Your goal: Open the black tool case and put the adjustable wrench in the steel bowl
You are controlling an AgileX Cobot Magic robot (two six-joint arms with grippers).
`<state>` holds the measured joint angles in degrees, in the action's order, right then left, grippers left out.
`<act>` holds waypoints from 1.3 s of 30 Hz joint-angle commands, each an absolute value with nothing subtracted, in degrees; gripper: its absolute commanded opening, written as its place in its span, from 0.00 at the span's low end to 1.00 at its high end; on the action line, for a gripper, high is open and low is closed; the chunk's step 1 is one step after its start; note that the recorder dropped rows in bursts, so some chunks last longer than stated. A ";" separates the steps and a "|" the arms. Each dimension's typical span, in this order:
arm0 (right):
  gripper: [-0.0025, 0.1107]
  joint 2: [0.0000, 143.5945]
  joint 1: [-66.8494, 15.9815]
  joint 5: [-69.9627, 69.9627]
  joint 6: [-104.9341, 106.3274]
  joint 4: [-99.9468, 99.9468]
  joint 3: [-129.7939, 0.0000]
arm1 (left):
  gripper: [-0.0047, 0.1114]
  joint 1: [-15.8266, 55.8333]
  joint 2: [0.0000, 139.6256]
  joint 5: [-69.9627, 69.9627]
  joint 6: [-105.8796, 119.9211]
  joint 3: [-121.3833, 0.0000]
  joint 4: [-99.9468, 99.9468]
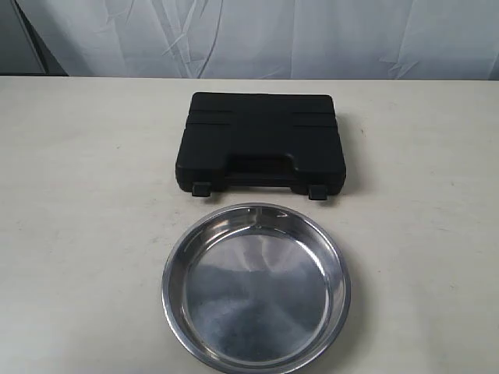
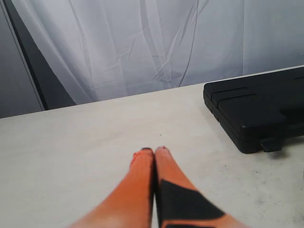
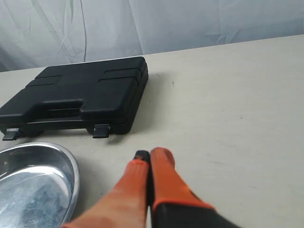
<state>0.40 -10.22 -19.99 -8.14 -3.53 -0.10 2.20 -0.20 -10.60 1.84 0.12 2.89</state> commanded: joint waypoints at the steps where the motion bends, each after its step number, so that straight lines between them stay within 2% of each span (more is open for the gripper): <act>1: 0.02 0.00 -10.41 -19.23 -7.72 -3.73 0.00 | 0.04 2.44 0.00 -10.35 1.72 0.00 2.71; 19: 0.02 0.00 -10.41 -18.65 -7.61 -2.68 0.00 | 0.04 2.44 0.00 -10.35 1.72 0.00 2.71; 22: 0.02 0.00 -10.41 -8.11 -10.07 -8.88 0.00 | 0.04 2.44 0.00 -10.35 1.72 0.00 2.71; 25: 0.02 0.00 -10.41 7.51 -15.38 -33.91 0.00 | 0.04 2.44 0.00 -10.27 1.72 0.00 2.71; 28: 0.02 0.00 -10.41 16.92 -19.11 -45.75 0.00 | 0.04 2.44 0.00 -10.27 1.72 0.00 2.71; 30: 0.02 0.00 -10.41 15.39 -20.23 -41.32 -2.39 | 0.04 2.44 0.00 -10.27 1.72 0.00 2.71; 34: 0.02 1.64 -10.41 17.54 -19.57 -13.44 -10.32 | 0.04 2.44 0.00 -10.27 1.72 0.00 2.71; 39: 0.02 18.32 -10.41 8.14 -19.57 -0.30 -22.26 | 0.04 2.44 0.00 -10.27 1.72 0.00 2.71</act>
<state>9.08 -10.22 14.63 -20.05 -7.70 -17.10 2.20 -0.20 -10.60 1.84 0.12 2.89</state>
